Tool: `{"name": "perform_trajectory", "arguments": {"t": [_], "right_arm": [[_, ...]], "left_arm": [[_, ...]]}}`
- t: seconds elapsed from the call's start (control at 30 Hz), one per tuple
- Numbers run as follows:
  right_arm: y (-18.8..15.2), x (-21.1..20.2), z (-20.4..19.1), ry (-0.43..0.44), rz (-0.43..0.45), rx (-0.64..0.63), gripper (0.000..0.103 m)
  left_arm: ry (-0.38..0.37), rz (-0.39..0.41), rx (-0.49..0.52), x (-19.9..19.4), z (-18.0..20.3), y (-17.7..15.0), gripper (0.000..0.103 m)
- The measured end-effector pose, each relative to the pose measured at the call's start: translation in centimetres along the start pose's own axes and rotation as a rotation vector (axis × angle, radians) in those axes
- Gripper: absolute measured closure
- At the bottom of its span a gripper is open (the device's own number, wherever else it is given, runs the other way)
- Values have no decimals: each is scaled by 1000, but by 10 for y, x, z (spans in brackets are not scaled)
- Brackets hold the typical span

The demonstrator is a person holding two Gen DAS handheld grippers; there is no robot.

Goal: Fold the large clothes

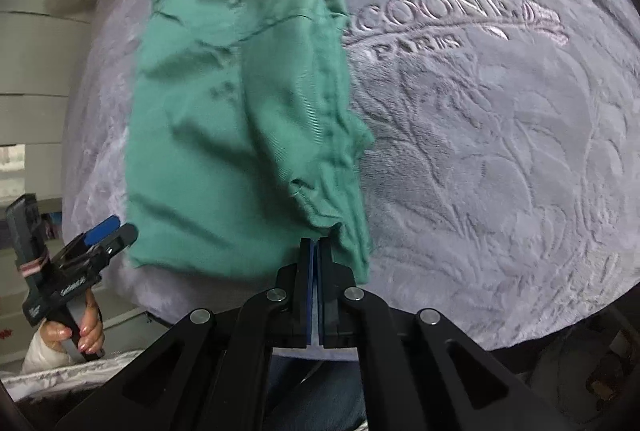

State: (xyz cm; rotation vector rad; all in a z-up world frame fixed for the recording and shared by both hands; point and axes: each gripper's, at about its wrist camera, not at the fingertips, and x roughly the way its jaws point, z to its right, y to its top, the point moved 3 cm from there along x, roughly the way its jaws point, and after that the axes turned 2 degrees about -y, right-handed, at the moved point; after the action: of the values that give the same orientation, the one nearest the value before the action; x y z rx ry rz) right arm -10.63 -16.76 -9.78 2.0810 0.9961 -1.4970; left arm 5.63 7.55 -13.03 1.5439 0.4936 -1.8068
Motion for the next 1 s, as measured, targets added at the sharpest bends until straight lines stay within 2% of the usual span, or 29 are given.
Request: {"name": "perform_trajectory", "arguments": {"t": [0.33, 0.5, 0.73, 1.0], "right_arm": [[11, -18, -23, -8, 49, -33, 100], [14, -18, -26, -11, 58, -24, 100], [25, -32, -39, -32, 105, -34, 99], [38, -44, -51, -49, 122, -51, 99]], "left_arm": [[58, -7, -8, -9, -5, 2, 15], [66, -8, -17, -13, -2, 3, 15], [61, 34, -40, -31, 2, 16, 15], [90, 27, -56, -46, 7, 28, 15]]}}
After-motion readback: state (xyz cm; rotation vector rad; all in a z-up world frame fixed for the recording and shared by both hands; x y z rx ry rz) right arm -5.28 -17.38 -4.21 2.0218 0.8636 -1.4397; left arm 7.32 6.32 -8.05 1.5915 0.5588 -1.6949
